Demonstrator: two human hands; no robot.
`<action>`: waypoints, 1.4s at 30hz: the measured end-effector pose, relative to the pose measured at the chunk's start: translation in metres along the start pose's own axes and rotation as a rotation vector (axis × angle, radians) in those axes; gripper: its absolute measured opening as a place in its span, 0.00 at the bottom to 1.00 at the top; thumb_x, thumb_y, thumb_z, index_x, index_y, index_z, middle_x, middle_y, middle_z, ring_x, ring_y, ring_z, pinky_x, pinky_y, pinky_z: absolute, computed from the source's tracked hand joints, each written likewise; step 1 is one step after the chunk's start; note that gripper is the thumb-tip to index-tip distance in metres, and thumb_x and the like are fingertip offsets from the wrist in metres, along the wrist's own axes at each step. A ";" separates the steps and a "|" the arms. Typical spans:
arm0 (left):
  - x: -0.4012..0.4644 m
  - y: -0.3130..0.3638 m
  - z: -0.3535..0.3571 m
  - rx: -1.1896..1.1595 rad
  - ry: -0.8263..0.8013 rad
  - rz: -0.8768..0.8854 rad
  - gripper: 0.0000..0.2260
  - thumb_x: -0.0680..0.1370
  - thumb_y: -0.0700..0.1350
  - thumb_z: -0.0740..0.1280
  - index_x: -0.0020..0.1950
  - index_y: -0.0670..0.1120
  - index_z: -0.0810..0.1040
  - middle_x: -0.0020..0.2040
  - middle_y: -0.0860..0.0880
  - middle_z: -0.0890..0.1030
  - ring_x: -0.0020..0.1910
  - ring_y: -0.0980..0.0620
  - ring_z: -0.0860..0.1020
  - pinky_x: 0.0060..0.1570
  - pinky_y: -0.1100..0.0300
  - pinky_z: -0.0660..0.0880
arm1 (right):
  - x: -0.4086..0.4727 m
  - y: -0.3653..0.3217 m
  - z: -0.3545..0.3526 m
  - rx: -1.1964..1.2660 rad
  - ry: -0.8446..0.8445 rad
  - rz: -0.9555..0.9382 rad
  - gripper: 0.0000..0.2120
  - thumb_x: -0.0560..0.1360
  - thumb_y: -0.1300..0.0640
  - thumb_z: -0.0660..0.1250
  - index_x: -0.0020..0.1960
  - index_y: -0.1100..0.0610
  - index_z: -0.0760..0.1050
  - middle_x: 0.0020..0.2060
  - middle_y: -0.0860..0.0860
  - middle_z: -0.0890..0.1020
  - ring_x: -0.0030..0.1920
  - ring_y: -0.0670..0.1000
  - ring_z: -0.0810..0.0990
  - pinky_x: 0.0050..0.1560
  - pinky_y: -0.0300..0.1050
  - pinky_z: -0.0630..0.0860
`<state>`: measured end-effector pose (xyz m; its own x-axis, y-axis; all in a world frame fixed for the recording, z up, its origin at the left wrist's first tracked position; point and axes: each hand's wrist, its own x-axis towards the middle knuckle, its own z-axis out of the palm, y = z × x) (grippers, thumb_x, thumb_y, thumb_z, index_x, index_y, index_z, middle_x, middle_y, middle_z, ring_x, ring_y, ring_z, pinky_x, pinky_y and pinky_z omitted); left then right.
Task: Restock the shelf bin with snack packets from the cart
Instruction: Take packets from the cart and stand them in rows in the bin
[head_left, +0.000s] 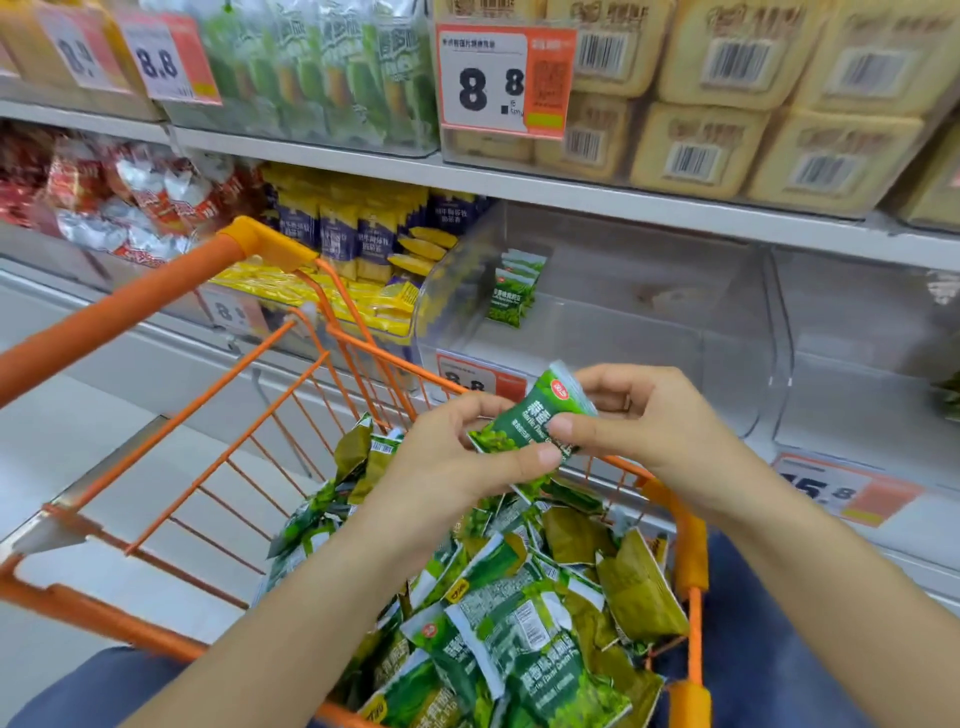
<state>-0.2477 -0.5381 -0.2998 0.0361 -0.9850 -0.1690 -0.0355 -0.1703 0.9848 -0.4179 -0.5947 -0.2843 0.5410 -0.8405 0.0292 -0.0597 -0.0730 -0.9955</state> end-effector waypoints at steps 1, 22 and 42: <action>0.000 0.001 -0.002 0.020 -0.011 0.006 0.20 0.61 0.48 0.77 0.52 0.47 0.80 0.42 0.53 0.84 0.36 0.57 0.80 0.36 0.66 0.75 | 0.002 -0.002 0.000 -0.010 -0.008 0.005 0.12 0.63 0.59 0.72 0.47 0.58 0.81 0.40 0.51 0.86 0.40 0.46 0.84 0.39 0.36 0.79; 0.131 -0.028 -0.064 1.091 0.347 0.243 0.33 0.82 0.55 0.56 0.79 0.46 0.41 0.79 0.46 0.52 0.78 0.47 0.47 0.75 0.54 0.46 | 0.211 0.071 -0.038 -0.144 0.393 0.408 0.14 0.69 0.61 0.76 0.38 0.55 0.69 0.30 0.52 0.71 0.30 0.48 0.69 0.26 0.36 0.71; 0.135 -0.038 -0.065 1.071 0.391 0.321 0.32 0.82 0.52 0.56 0.79 0.46 0.42 0.76 0.46 0.61 0.77 0.46 0.53 0.73 0.53 0.51 | 0.282 0.112 -0.022 -0.657 0.491 0.497 0.16 0.73 0.51 0.72 0.53 0.61 0.76 0.52 0.56 0.81 0.53 0.57 0.80 0.44 0.45 0.72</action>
<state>-0.1766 -0.6629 -0.3576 0.1691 -0.9430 0.2868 -0.9103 -0.0379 0.4122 -0.2904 -0.8517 -0.3856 -0.0765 -0.9768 -0.2002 -0.7271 0.1920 -0.6591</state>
